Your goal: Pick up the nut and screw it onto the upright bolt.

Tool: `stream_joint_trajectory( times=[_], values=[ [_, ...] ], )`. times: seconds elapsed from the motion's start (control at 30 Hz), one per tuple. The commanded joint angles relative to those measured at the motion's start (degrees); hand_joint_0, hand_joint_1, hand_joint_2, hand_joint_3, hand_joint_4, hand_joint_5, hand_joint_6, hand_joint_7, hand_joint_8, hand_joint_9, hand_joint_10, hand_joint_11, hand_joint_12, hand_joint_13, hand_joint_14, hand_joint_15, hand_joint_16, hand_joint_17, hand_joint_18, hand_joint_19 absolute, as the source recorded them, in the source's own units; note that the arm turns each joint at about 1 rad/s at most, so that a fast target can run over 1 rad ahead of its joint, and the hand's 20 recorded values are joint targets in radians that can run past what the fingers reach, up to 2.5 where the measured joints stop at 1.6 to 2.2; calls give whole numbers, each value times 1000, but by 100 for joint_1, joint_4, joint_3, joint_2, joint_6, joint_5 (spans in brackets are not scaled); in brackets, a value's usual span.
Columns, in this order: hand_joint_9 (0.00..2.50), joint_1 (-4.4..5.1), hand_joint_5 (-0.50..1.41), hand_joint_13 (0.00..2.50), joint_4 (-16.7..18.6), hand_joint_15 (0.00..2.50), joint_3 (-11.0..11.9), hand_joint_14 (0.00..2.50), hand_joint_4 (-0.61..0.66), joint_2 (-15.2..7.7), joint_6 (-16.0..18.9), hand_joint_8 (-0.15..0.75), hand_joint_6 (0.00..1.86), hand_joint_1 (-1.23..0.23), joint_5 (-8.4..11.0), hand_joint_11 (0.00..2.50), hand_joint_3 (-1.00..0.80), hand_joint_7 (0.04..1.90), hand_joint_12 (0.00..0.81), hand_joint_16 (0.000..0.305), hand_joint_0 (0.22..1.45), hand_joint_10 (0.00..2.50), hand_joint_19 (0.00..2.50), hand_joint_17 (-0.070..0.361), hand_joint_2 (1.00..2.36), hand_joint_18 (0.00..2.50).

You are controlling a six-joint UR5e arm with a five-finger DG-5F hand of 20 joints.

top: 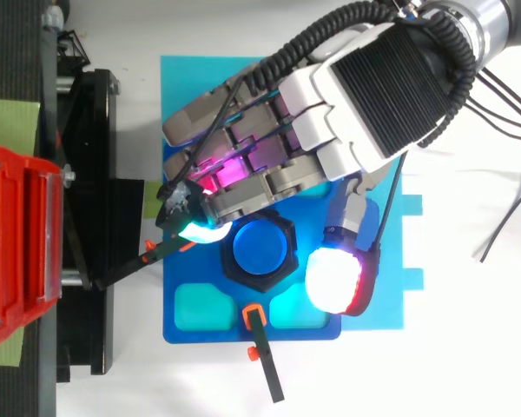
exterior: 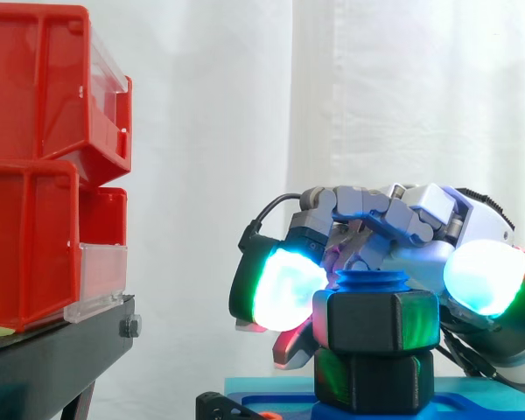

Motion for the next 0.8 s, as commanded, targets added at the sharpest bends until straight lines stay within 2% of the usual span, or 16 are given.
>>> stream_joint_trajectory(
  times=[0.0, 0.23, 0.77],
  values=[
    [1330, -31, 43, 1012, 19, 0, 46, 0, 109, 2, 57, 253, 654, -164, -83, 0, -500, 1160, 155, 18, 484, 0, 153, 40, 1000, 821],
    [1423, -66, 48, 1058, 19, 0, 99, 0, 82, 2, 84, 239, 681, -167, -153, 0, -500, 1108, 140, 16, 483, 0, 158, 37, 1000, 860],
    [1516, -101, 52, 1139, 19, 0, 99, 0, 68, -7, 101, 223, 698, -178, -180, 27, -500, 1081, 118, 12, 485, 1, 160, 26, 1000, 924]
  ],
)
